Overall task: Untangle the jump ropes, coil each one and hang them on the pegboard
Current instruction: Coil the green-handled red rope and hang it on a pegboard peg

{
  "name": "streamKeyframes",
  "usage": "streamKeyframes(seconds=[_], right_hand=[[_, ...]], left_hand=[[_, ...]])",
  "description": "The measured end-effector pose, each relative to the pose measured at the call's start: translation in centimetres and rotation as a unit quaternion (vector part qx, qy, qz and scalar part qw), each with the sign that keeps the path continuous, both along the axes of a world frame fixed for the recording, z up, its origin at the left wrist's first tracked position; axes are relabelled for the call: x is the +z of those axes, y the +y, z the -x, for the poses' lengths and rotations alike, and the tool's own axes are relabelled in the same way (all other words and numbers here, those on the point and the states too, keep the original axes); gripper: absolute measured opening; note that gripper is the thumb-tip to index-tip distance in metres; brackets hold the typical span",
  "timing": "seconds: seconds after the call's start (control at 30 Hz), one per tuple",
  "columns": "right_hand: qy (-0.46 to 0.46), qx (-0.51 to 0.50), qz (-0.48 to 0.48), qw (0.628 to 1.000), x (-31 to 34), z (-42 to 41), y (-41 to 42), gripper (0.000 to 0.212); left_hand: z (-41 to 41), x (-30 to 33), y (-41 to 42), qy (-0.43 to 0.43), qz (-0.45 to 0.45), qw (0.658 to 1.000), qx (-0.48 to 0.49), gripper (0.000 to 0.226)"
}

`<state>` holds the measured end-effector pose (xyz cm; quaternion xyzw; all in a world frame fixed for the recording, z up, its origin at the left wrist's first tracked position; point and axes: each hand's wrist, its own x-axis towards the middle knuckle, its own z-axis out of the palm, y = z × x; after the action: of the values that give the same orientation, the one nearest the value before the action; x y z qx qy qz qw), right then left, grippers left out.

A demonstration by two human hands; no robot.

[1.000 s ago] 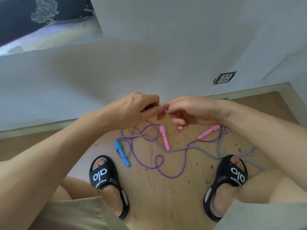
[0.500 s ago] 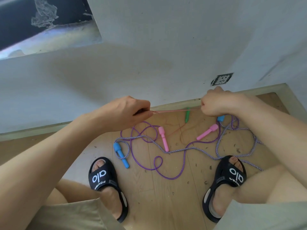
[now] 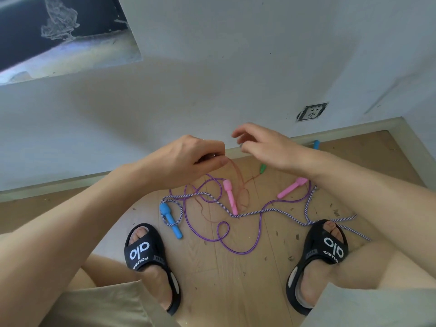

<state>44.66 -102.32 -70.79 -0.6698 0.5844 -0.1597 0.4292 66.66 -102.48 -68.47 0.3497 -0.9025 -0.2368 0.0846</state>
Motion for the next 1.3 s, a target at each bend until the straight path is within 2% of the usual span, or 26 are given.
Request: streamKeyframes(seconds=[0.07, 0.13, 0.2, 0.33, 0.57, 0.7, 0.8, 0.87, 0.9, 0.97, 1.0, 1.03, 1.07, 1.1, 1.13, 1.17, 1.23, 1.3], right_hand=[[-0.136, -0.003, -0.063, 0.989, 0.6, -0.5, 0.1, 0.025], [-0.206, 0.017, -0.123, 0.971, 1.0, -0.9, 0.8, 0.027], [-0.207, 0.030, -0.144, 0.967, 1.1, -0.9, 1.4, 0.027], [-0.170, 0.037, -0.125, 0.977, 1.7, -0.1, 1.3, 0.024], [-0.210, -0.014, -0.206, 0.956, 2.0, 1.2, 1.0, 0.020], [-0.220, -0.068, -0.207, 0.951, 2.3, 2.4, 0.2, 0.020], [-0.111, -0.121, -0.171, 0.972, 1.8, 4.4, -1.3, 0.023], [0.013, -0.151, -0.139, 0.979, 1.1, 6.3, -2.6, 0.025], [0.106, -0.150, -0.115, 0.976, 0.7, 7.3, -3.1, 0.025], [0.352, -0.104, -0.054, 0.929, 0.0, 8.5, -3.0, 0.017], [0.422, -0.073, -0.026, 0.903, -0.2, 8.2, -2.6, 0.015], [0.421, -0.049, -0.009, 0.906, -0.4, 7.3, -2.1, 0.026], [0.350, -0.018, -0.009, 0.937, -0.4, 6.1, -1.7, 0.035], [0.221, 0.004, -0.023, 0.975, -0.1, 4.6, -1.1, 0.037], [0.076, 0.015, -0.053, 0.996, 0.4, 2.8, -0.4, 0.034], [-0.038, 0.022, -0.090, 0.995, 0.9, 1.2, 0.2, 0.028], [-0.146, 0.028, -0.113, 0.982, 1.4, -0.2, 0.8, 0.022], [-0.174, 0.018, -0.105, 0.979, 1.7, -0.1, 0.8, 0.018]], left_hand=[[0.0, 0.2, 0.1, 0.011, 0.004, 1.000, -0.005, 0.024], [0.2, 0.3, 0.1, 0.026, 0.002, 1.000, -0.006, 0.023], [0.3, 0.3, 0.0, 0.021, 0.000, 1.000, -0.002, 0.022], [0.3, -0.3, 0.0, -0.005, 0.004, 1.000, 0.012, 0.025], [0.4, -0.6, 0.4, -0.038, 0.009, 0.999, 0.029, 0.022], [-0.2, -0.2, 0.2, -0.022, 0.020, 0.998, 0.057, 0.024], [-0.8, -0.1, -0.1, -0.025, 0.029, 0.997, 0.070, 0.022], [-1.3, -0.3, -0.4, -0.029, 0.030, 0.996, 0.081, 0.022], [-1.5, -0.3, -0.5, -0.028, 0.030, 0.995, 0.087, 0.022], [-1.6, -0.2, -0.5, -0.012, 0.023, 0.994, 0.102, 0.021], [-1.4, -0.1, -0.4, 0.011, 0.009, 0.994, 0.111, 0.021], [-1.1, -0.1, -0.3, 0.037, -0.009, 0.992, 0.119, 0.020], [-0.6, 0.1, 0.0, 0.058, -0.025, 0.990, 0.122, 0.020], [-0.1, 0.1, 0.2, 0.072, -0.035, 0.990, 0.120, 0.020], [0.4, 0.2, 0.5, 0.078, -0.036, 0.990, 0.112, 0.020], [0.8, 0.3, 0.7, 0.080, -0.028, 0.991, 0.099, 0.020], [1.0, 0.6, 0.8, 0.082, 0.000, 0.994, 0.079, 0.020], [0.8, 0.7, 0.5, 0.076, 0.027, 0.994, 0.073, 0.019]])
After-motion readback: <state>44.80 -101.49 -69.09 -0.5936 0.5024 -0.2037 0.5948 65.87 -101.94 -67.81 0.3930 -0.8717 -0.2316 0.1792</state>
